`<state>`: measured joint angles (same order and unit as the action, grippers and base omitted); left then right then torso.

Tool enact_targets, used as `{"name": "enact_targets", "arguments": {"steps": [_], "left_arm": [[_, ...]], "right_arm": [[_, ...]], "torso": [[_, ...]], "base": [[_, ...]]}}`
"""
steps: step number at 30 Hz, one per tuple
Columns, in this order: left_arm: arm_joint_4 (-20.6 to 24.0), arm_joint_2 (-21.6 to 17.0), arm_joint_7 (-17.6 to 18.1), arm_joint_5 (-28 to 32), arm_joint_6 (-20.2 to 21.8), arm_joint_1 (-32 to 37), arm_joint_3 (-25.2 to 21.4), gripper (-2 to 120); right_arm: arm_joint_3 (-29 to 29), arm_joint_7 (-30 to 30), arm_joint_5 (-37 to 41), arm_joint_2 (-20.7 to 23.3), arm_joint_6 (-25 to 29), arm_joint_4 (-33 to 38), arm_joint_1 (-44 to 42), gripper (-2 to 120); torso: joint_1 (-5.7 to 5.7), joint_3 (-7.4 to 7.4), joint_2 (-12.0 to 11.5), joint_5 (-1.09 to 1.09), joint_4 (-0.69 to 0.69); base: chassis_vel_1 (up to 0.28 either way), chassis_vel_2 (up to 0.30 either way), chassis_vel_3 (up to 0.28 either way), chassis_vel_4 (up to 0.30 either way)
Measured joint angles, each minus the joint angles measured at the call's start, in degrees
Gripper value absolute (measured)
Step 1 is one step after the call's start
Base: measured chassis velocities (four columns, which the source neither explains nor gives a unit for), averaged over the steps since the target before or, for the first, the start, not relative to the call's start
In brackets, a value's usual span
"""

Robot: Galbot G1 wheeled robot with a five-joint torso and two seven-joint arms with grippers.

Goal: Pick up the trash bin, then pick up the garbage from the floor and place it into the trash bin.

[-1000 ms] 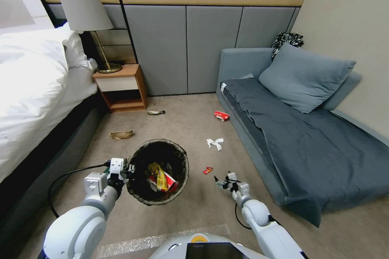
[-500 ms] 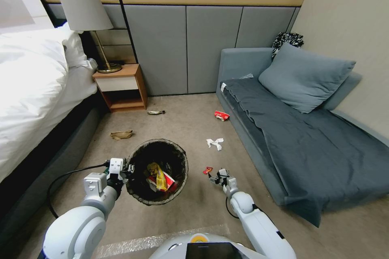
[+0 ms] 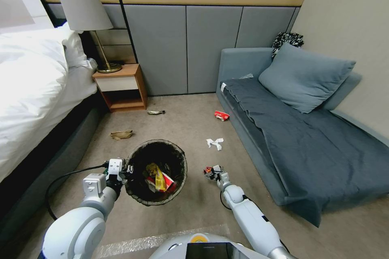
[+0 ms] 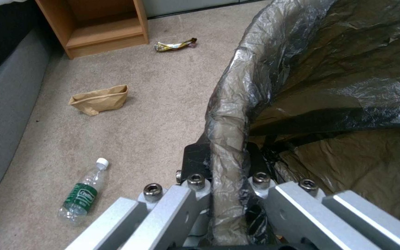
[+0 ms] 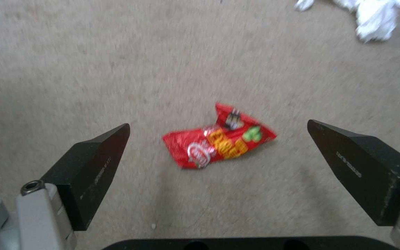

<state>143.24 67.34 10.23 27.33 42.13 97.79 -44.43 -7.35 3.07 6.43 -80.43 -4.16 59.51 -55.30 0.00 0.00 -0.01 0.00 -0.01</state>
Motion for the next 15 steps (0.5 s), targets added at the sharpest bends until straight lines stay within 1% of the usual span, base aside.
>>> {"name": "enact_targets", "arguments": {"steps": [6,7,10,11,15], "left_arm": [[0.0,0.19,-0.13,-0.39,0.0,0.48,-0.01,1],[0.0,0.4,-0.34,-0.85,0.0,0.9,-0.02,1],[0.0,0.46,-0.39,-1.01,0.0,1.04,-0.02,1],[0.0,0.54,-0.51,-1.37,0.0,1.44,0.04,1],[0.0,0.73,-0.85,-1.94,0.0,2.16,0.22,1]], "right_arm": [[-0.51,0.42,-0.69,-0.75,1.28,-2.91,1.16,100],[-1.18,0.96,-1.25,-1.46,2.71,-5.31,2.17,100],[-1.64,1.2,-1.66,-1.86,3.51,-6.62,2.68,100],[-3.56,1.97,-3.65,-2.98,6.19,-10.58,4.17,100],[-4.93,2.41,-4.66,-3.74,7.67,-12.96,5.13,100]], "torso": [[0.0,-0.01,0.0,0.0,0.01],[0.0,-0.01,0.0,0.0,0.0],[0.0,-0.01,0.0,0.0,0.01],[0.0,-0.01,0.0,0.0,0.01],[0.0,-0.01,0.0,0.0,0.01]], "base": [[0.0,0.0,0.0,0.0],[0.0,0.0,0.0,0.0],[0.0,0.0,0.0,0.0],[0.0,0.0,0.0,0.0],[0.0,0.0,0.0,0.0]]}}
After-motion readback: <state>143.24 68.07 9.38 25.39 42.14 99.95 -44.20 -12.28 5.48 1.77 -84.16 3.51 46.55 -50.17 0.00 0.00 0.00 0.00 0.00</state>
